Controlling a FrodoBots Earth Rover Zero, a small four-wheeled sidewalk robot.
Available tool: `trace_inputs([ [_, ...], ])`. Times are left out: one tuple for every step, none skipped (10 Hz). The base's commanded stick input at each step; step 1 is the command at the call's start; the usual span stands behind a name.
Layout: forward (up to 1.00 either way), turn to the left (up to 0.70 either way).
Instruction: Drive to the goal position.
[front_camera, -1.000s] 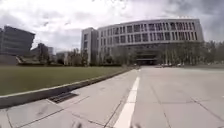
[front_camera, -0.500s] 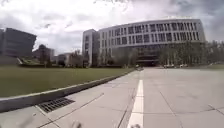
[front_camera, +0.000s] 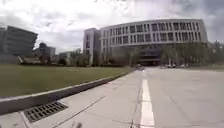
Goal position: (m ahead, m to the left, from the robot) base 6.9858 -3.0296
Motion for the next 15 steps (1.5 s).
trace_inputs([
  [0.7, -0.08],
  [0.7, -0.09],
  [0.7, -0.19],
  [0.7, -0.29],
  [0.7, -0.25],
  [0.7, 0.0],
  [0.7, 0.0],
  [0.7, 0.0],
  [0.7, 0.0],
  [0.7, 0.0],
  [0.7, 0.0],
  [0.7, 0.0],
  [0.7, 0.0],
  [0.7, 0.0],
  [0.7, 0.0],
])
